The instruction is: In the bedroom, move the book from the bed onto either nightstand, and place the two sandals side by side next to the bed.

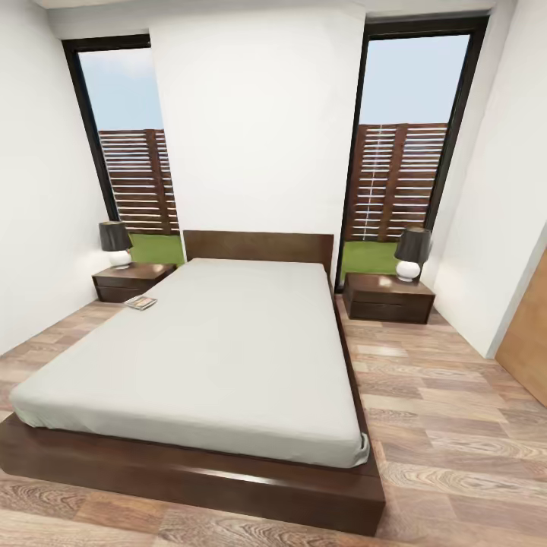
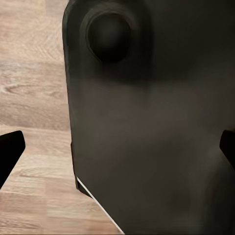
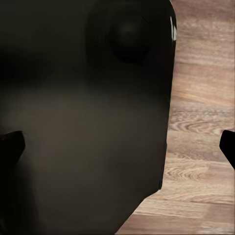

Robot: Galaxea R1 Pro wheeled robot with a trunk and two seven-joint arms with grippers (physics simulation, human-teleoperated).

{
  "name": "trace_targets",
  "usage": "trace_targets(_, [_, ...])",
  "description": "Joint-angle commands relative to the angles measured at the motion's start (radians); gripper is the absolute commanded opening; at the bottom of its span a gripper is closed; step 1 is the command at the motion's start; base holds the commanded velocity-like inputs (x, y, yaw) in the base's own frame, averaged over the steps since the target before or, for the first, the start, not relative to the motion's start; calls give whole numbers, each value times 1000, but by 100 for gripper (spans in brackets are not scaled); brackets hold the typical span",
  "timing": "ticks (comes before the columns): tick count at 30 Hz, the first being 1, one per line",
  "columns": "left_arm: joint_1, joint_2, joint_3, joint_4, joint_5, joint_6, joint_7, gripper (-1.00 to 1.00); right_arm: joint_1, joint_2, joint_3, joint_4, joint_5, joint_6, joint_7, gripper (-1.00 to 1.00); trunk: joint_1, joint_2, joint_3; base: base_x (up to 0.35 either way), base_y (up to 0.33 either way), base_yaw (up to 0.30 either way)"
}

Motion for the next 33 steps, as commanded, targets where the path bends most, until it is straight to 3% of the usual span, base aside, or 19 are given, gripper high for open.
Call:
trace_targets(1, [-2,-6,3,-6,6,-6,-1,100,-3,4,6,5,3,-3,4,100,0,0,0,0,0,0])
trace_targets(3, [-2,-17,2,-17,6,-16,-1,100,-3,4,8,5,3,0,4,100,0,0,0,0,0,0])
trace_targets(12, [-2,-24,2,-27,6,-28,-2,100,-3,5,11,4,2,4,5,100,0,0,0,0,0,0])
trace_targets(25, [-2,-23,3,-62,5,-37,-2,100,-3,0,2,1,-7,5,6,100,0,0,0,0,0,0])
trace_targets(33, [-2,-18,6,-107,5,-80,-2,100,-3,-7,2,-35,-8,-18,5,100,0,0,0,0,0,0])
